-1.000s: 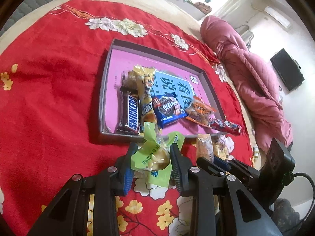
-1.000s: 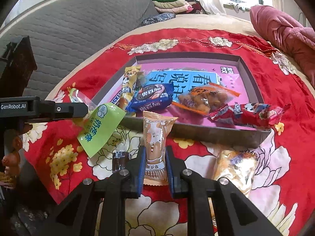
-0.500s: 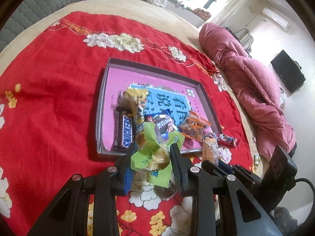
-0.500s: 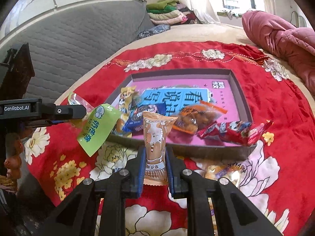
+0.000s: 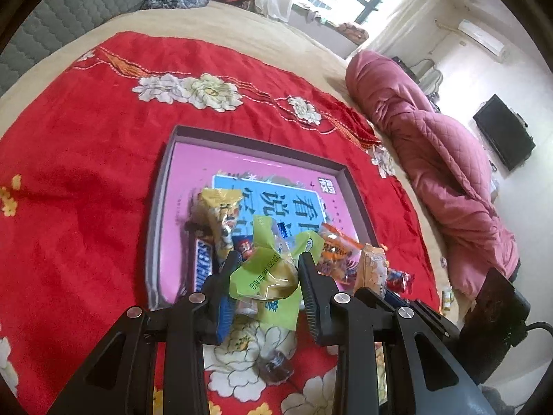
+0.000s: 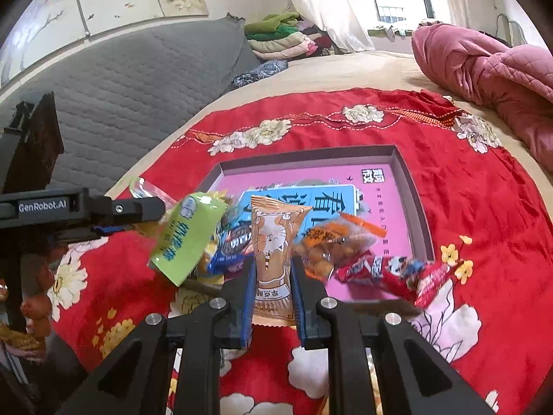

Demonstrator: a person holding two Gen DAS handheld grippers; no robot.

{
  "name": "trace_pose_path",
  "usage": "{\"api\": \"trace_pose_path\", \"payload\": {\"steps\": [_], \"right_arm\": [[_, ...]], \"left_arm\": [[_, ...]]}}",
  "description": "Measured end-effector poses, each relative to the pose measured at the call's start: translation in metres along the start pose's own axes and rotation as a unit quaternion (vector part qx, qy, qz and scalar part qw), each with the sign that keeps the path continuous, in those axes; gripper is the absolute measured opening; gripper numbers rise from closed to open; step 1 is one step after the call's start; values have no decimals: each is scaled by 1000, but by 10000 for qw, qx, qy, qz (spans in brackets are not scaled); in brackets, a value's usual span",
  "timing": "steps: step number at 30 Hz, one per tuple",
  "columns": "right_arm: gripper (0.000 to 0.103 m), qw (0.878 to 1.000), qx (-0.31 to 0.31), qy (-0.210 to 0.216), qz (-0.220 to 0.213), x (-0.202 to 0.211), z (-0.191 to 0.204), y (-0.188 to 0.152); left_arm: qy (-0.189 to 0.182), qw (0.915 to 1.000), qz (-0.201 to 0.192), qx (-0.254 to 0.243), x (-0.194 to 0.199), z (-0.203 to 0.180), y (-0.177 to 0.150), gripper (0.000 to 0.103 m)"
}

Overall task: Organize snacks
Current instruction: 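Lift the green candy bag with the left tool while the right lifts the wafer packet, then lower the green bag into the tray with the left tool while the right lowers the wafer packet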

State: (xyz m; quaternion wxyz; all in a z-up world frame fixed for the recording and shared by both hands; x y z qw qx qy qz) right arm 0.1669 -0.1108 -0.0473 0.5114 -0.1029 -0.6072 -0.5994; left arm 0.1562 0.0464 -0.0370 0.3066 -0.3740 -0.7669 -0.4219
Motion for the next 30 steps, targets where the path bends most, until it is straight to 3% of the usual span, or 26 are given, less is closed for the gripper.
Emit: {"api": "trace_pose_path", "payload": {"steps": [13,30], "right_arm": [[20,9998,-141,-133,16,-11,-5,15],[20,9991,-42,-324,265,-39,-1,18]], "left_arm": [[15,9999,-36,-139,-29,-7,17,35],[227,9992,105,-326,-49,0,8,35]]}}
Point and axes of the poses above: each gripper's, at about its wrist camera, not at the fingertips, and x roughly against the way its jaws point, z to its left, y to its top, the point moved 7 cm from there along -x, roughly the way its jaws point, and after that the axes turned 6 degrees about z, right-handed, at the moved point
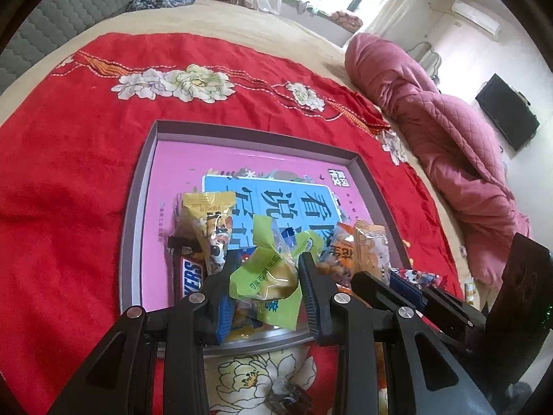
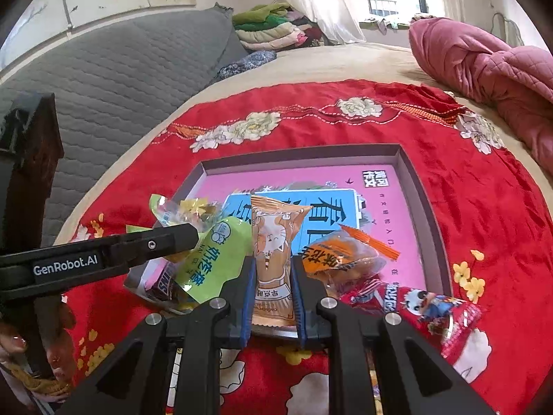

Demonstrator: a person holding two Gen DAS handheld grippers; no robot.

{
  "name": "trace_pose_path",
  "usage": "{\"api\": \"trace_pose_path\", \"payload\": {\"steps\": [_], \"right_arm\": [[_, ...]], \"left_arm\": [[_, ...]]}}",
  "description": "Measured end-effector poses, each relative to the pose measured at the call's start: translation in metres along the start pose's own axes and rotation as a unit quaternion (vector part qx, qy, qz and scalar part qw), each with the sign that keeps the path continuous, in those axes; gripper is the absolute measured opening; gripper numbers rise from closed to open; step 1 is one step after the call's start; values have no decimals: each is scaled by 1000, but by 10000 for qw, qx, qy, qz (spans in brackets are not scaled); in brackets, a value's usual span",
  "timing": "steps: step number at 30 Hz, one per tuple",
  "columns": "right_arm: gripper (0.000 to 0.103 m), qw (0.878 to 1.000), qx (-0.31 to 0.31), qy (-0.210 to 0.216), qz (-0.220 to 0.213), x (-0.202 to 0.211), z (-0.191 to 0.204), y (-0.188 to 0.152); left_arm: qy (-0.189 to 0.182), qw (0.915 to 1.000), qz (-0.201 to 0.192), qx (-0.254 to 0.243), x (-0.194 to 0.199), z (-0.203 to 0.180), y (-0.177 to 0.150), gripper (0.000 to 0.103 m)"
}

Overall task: Organize snacks
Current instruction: 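Lower the green bag into the tray with the left tool while the right lowers the wafer packet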

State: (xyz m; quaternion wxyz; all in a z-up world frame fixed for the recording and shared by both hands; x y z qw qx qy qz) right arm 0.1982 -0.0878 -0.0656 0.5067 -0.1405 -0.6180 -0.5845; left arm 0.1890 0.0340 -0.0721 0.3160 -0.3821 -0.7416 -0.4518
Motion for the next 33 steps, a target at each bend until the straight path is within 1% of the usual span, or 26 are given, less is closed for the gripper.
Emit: {"api": "trace_pose_path", "payload": {"steps": [9,27,33], "right_arm": [[20,9998,78,-112,134,-16,3,-1],[21,9996,-7,-207,204,-19,-1,-3],[27,9995,-20,-249,179,-17,-2,-2]], "left_arm": [[-24,10000,68,32,-4,2,-2,35],[-55,9999,102,93,-5,2,-4,35],[-59,9998,134,109,-6,3,-4,35]]}}
Point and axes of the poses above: each gripper's, at about its wrist camera, not at the fingertips, and x roughly against the way its jaws point, z to its left, y to its top, the point moved 7 cm from there along -x, roughly the way its jaws point, and after that the axes turned 6 degrees about z, right-handed, at the moved point
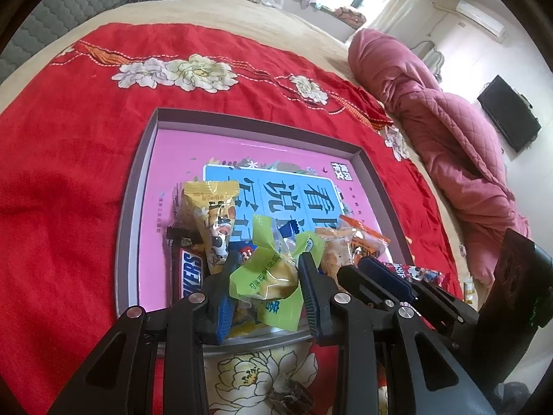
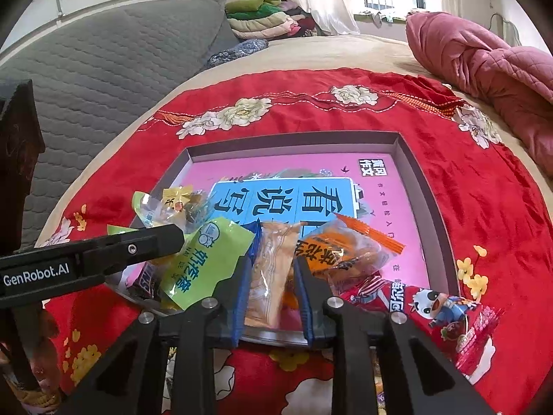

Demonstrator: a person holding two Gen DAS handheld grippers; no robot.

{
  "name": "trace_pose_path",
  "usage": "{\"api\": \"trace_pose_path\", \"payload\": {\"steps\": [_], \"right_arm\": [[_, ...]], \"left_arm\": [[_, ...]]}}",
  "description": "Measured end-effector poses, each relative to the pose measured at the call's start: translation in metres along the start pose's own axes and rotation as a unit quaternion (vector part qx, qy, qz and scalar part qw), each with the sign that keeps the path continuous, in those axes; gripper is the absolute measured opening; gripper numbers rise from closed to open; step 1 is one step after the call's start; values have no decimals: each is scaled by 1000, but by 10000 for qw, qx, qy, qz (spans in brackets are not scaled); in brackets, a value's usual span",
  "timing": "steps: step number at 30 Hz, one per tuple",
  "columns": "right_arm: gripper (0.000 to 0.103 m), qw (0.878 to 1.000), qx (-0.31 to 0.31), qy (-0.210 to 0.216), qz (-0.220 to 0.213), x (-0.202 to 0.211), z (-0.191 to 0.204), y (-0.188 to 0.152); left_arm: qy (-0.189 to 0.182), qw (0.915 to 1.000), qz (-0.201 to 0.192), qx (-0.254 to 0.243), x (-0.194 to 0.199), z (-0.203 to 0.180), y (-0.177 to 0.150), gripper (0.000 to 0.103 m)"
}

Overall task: Organize snacks
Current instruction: 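Lower the green bag into the tray with the left tool while the right lowers the wafer packet, then open both tools and withdraw them from the tray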

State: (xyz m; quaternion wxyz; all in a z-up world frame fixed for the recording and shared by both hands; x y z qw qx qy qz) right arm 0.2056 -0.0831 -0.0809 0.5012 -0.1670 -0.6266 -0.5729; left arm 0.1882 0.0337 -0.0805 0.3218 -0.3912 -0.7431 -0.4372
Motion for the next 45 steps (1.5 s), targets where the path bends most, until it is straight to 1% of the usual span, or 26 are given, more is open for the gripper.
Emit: {"api": "trace_pose_path", "payload": {"steps": [5,7,12,14,16,18,22,24,28,30,32,38,40,42,43,45], "right_arm": [[30,10000,-26,-24,0,2,-1,0],[31,10000,-34,-25,-11,3,-1,0],[31,10000,-91,9,-39,8,-3,0],[31,9999,-106,18,-49,10,-3,-1],[32,9999,-111,15,-55,12,-3,-1],[32,9999,-118,14,-69,14,-3,-1],[38,9998,-145,1,-104,18,-4,-1],[38,9998,-149,3,-125,20,-4,0],[39,9997,-161,-12,-169,25,-5,1],[42,9997,-169,-22,-189,27,-5,1],[52,9995,-194,-32,-235,30,-6,2],[53,9991,-232,-50,-343,39,-9,2],[53,9990,-237,-69,-365,42,-10,1],[53,9989,-249,-73,-393,47,-11,1],[54,9988,-251,-81,-408,49,-11,0],[60,9987,-253,-106,-440,53,-12,-1]], "left_arm": [[14,10000,-15,32,1,1,1,36],[8,10000,-36,30,3,1,1,40],[5,10000,-44,33,5,1,1,42],[-1,10000,-52,35,5,1,2,45],[0,10000,-74,17,8,0,2,50],[22,10000,-91,-11,10,-1,2,51],[55,9999,-110,-58,13,-3,2,51],[46,9999,-117,-71,15,-4,2,51],[64,9998,-165,-92,20,-6,3,57],[87,9997,-202,-113,24,-7,2,57],[85,9997,-216,-123,27,-8,1,58],[105,9994,-281,-163,37,-10,0,58],[117,9994,-294,-165,39,-9,0,61],[142,9993,-304,-167,41,-8,-1,62],[148,9993,-311,-167,43,-8,-1,62],[156,9993,-308,-164,45,-8,-2,63]]}}
Point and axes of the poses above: each gripper's, at about its wrist camera, not at the fingertips, and x roughly against the way its jaws point, z to its left, y to its top, the point moved 7 cm from there along -x, roughly the way its jaws point, and after that the axes turned 6 degrees about z, right-handed, at the moved point
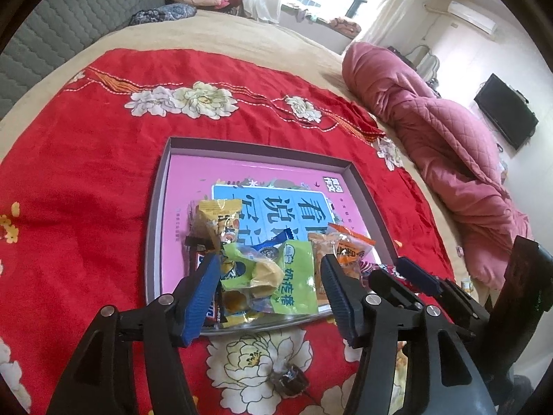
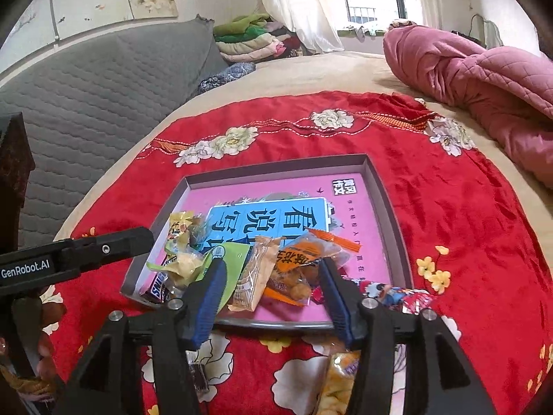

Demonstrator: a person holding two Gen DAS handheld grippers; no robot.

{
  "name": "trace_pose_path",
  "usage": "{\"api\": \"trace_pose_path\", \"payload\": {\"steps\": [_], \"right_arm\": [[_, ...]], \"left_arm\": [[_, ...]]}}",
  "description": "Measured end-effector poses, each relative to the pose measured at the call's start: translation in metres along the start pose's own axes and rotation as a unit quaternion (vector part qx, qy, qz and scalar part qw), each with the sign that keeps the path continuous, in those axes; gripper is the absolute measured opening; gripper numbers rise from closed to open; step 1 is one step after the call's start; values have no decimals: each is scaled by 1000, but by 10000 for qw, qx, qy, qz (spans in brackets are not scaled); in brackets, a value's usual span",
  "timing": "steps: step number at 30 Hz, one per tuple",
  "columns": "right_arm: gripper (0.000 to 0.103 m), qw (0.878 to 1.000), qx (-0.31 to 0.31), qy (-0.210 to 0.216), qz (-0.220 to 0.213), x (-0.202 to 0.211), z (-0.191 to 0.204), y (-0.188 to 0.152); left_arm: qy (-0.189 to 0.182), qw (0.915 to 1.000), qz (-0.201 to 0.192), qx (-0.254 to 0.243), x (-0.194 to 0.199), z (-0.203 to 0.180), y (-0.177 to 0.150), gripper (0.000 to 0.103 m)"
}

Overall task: Organize snacks
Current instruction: 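Open both tools and withdraw them from the tray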

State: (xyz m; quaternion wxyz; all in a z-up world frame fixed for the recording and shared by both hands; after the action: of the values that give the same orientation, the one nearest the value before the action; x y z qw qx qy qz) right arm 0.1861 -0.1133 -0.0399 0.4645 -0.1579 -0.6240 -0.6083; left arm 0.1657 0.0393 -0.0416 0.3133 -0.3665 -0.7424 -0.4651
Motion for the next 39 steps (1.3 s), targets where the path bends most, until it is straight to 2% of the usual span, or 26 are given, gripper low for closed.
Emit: {"api": "trace_pose_path", "payload": {"steps": [6,10,25,33,39], "right_arm": [[64,10000,8,-36,-70,11,-2,-2],[72,9998,52,-122,-143,19,-4,-4],[79,9993,-218,-232,-175,47,-26,-15],[79,9989,-274,-370,-7,51,-33,-34],[79,9978,-386,-506,200,49,-39,-52]], "left_arm": [[77,10000,-29,-37,8,0,-4,66],[134,9998,-56,-106,14,-1,-6,69],[253,9995,63,-188,28,0,-23,69],[193,9991,310,-230,27,-3,-44,69],[73,9977,671,-109,16,-3,-66,69]]}}
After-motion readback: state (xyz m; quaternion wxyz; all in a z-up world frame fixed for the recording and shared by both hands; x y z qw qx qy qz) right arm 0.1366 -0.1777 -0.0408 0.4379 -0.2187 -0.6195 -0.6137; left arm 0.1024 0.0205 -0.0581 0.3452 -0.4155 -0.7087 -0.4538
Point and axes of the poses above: each gripper's, at about its wrist camera, not at the fingertips, and x roughly against the way its jaws point, z to its left, y to its top, the point moved 7 cm from there along -x, roughly the way its jaws point, and after that the axes turned 6 degrees about z, right-handed, at the moved point
